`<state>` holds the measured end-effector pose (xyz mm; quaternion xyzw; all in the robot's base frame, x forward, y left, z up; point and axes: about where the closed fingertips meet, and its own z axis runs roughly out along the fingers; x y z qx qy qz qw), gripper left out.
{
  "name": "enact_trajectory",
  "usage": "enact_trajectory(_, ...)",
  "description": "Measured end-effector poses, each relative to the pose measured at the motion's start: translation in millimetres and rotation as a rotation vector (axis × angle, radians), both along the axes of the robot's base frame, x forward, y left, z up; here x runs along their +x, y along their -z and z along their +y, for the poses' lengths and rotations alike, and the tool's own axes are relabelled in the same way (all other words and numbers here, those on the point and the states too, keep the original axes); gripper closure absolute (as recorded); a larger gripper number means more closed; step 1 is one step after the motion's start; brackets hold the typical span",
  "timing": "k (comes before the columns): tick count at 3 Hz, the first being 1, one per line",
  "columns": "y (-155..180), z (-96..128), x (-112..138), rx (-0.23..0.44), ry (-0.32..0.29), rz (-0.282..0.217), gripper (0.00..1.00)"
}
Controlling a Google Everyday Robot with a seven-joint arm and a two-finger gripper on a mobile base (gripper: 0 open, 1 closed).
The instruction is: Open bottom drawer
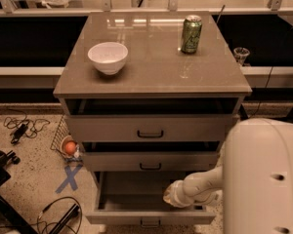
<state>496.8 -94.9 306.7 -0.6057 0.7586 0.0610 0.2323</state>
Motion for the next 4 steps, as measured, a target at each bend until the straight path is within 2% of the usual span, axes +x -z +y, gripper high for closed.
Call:
enact_trajectory(1, -3, -31, 14, 0.046, 0.024, -0.059, 0.96)
enact_trajectory(2, 8, -66, 32, 0.084, 0.073, -0.105, 1.0)
enact_trajectory(3, 28, -97, 53, 0.11, 0.147, -0.143, 1.0)
enact_trajectory(4, 28, -97, 53, 0.11, 0.147, -0.143, 1.0)
